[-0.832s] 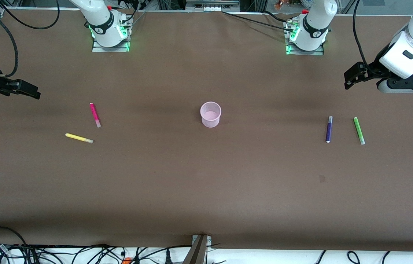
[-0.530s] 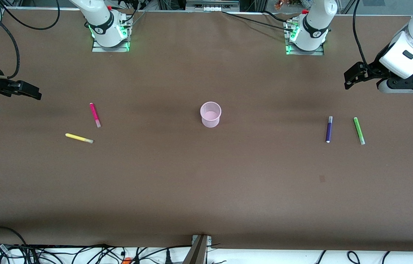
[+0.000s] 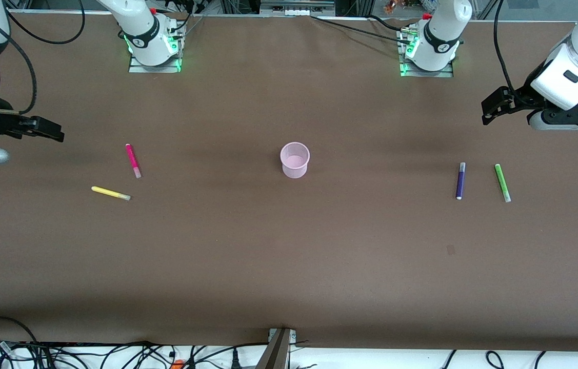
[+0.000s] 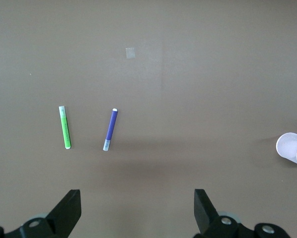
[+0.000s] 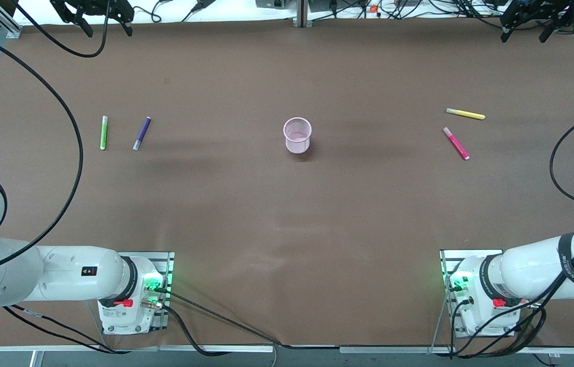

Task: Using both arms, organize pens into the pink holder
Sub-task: 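Reach the right gripper to the pink marker while the left gripper reaches purple, then grasp the pink marker with the right gripper while the left gripper grasps purple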

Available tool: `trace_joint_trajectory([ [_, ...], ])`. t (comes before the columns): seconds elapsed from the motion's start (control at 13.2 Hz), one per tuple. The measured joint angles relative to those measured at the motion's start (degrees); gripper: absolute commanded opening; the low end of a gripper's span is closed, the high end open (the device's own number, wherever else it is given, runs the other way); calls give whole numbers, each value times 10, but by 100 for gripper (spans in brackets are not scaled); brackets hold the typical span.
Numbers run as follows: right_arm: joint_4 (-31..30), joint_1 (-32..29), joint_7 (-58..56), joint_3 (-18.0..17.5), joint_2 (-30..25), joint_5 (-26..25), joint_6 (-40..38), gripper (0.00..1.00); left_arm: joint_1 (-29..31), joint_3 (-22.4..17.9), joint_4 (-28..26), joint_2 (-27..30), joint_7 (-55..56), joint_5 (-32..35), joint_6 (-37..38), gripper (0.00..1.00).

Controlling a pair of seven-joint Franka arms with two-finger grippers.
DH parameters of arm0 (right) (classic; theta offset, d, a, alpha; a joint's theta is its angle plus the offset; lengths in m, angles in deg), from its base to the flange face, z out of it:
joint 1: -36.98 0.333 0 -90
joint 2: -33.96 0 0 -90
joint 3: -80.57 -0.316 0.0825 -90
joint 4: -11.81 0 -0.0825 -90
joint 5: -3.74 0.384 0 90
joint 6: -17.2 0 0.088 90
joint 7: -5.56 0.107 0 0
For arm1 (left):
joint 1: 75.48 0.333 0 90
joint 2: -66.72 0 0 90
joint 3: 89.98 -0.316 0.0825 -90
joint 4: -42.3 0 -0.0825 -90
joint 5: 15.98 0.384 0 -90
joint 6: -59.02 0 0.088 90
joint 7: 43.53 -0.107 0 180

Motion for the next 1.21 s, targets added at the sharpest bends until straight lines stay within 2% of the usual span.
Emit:
trace_joint_trajectory([
  [0.3,-33,26,-5,-9,30,0,25,100,0,0,0,0,0,0,2,100],
  [0.45,-93,34,-25,-18,31,0,78,100,0,0,0,0,0,0,7,100],
  [0.68,-195,33,-112,-16,30,0,171,100,-1,12,-3,-15,0,0,63,100],
  [0.83,-258,33,-168,-8,30,0,222,100,-2,17,-12,-47,0,0,75,100],
  [0.98,-321,32,-220,14,29,0,280,100,-1,16,-17,-98,0,4,62,100],
  [1.21,-393,31,-258,41,28,0,347,99,-1,16,-27,-168,-3,61,-21,100],
])
